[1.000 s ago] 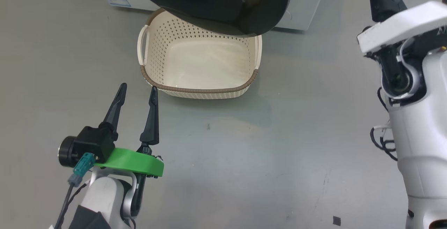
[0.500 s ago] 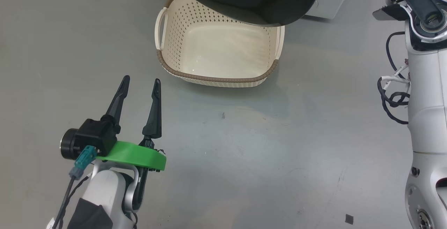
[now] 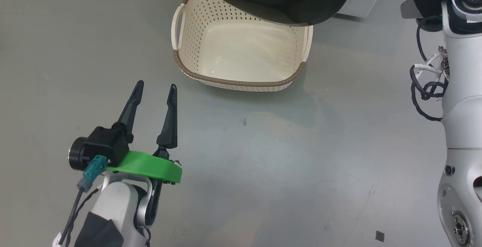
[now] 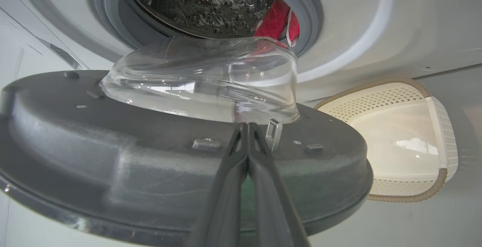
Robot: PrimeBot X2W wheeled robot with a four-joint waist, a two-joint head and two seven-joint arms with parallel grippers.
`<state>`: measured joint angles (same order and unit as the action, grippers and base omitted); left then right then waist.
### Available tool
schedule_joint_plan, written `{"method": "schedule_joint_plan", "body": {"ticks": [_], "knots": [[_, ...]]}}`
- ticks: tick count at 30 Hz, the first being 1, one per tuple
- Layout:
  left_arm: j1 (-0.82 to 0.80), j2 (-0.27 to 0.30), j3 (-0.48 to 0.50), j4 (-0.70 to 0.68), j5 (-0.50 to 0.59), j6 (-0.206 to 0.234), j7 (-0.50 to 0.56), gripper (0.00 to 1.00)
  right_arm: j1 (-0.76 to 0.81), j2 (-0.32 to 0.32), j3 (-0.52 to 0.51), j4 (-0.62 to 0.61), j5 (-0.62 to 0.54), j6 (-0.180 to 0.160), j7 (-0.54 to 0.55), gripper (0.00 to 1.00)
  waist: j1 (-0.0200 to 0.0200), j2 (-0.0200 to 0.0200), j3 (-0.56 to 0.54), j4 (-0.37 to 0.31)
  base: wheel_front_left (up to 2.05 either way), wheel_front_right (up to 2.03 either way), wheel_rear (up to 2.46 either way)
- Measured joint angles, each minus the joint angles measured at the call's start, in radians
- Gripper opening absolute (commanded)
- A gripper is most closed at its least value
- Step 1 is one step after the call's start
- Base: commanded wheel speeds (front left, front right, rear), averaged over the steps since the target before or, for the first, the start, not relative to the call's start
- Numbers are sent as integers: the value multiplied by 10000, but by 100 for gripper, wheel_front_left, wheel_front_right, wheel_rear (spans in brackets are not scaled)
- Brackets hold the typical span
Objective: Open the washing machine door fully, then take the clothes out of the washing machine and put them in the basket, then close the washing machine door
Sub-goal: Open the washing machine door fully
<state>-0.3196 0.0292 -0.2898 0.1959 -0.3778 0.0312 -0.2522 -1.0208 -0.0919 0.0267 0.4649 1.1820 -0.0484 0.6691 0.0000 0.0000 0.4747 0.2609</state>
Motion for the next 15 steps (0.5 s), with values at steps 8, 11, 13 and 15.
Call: {"method": "schedule_joint_plan", "body": {"ticks": [8,11,13,15], "knots": [[-67,-2,-82,33,-13,0,0,100,-255,48,-113,290,585,-347,736,0,0,0,18,96,0,0,0],[-82,-2,-100,52,-17,2,0,100,-272,44,-90,433,675,-430,999,0,0,0,12,128,0,0,0],[-82,-2,-117,67,-19,4,0,100,-272,33,-98,543,775,-477,1154,0,0,0,-2,148,0,0,0],[-83,-2,-136,75,-21,10,0,100,-271,25,-96,644,1011,-523,1392,0,0,0,-23,168,0,0,0]]}}
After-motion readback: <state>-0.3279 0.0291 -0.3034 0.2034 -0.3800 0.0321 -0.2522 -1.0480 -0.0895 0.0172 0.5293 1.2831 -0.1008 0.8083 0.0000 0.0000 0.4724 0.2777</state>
